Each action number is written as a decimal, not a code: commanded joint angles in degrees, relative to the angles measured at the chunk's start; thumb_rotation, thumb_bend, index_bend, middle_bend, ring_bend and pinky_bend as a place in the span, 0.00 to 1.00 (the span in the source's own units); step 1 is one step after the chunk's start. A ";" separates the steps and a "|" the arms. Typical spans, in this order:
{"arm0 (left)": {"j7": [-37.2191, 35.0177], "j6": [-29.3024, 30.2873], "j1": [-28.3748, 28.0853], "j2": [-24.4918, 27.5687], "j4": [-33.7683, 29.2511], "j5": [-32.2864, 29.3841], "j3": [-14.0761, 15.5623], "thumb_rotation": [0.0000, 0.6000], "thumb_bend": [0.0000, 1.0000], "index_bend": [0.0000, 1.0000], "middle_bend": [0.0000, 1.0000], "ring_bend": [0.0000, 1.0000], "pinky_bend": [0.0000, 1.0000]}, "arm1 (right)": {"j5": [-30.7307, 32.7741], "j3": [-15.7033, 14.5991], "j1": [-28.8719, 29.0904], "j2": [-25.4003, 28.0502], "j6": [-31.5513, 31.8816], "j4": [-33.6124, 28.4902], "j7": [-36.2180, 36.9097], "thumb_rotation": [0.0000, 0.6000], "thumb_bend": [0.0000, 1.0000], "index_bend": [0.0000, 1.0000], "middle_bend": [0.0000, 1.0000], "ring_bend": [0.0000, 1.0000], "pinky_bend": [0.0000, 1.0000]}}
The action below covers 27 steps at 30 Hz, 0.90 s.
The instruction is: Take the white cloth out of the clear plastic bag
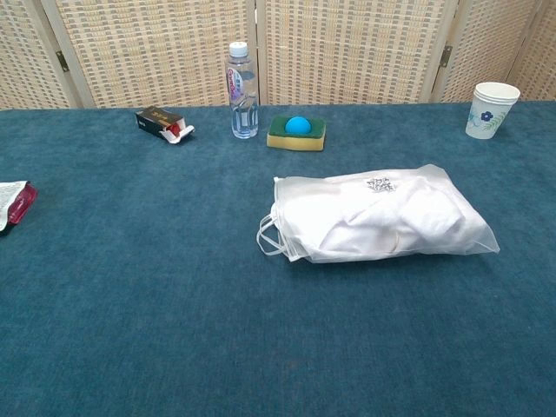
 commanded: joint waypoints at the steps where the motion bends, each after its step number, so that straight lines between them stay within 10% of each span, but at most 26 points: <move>1: -0.07 0.12 -0.10 -0.06 0.05 0.01 -0.13 1.00 0.42 0.18 0.51 0.55 0.81 | -0.32 0.11 -0.17 0.05 0.58 -0.10 -0.25 1.00 0.40 0.52 0.44 0.46 0.40; 5: -0.17 0.14 -0.15 -0.55 0.05 -0.59 -0.44 1.00 0.42 0.18 0.51 0.55 0.81 | -0.38 0.37 0.07 -0.49 0.44 -0.03 -0.01 1.00 0.30 0.47 0.36 0.40 0.40; 9: 0.03 -0.01 0.10 -0.58 0.41 -0.50 0.18 1.00 0.42 0.18 0.51 0.55 0.81 | 0.73 0.26 1.31 0.08 -2.80 -1.80 -1.87 1.00 0.02 0.18 0.17 0.20 0.36; 13: -0.51 0.04 0.70 -0.64 0.56 -0.61 0.97 1.00 0.42 0.18 0.51 0.55 0.81 | 3.17 0.78 3.71 0.31 -7.88 -4.90 -5.23 1.00 0.00 0.01 0.03 0.04 0.23; 27: -0.10 0.21 1.24 -0.87 -0.22 -0.07 1.81 1.00 0.42 0.18 0.51 0.55 0.81 | 14.17 7.40 15.84 -10.16 -20.90 -7.59 -20.87 1.00 0.00 0.00 0.00 0.00 0.11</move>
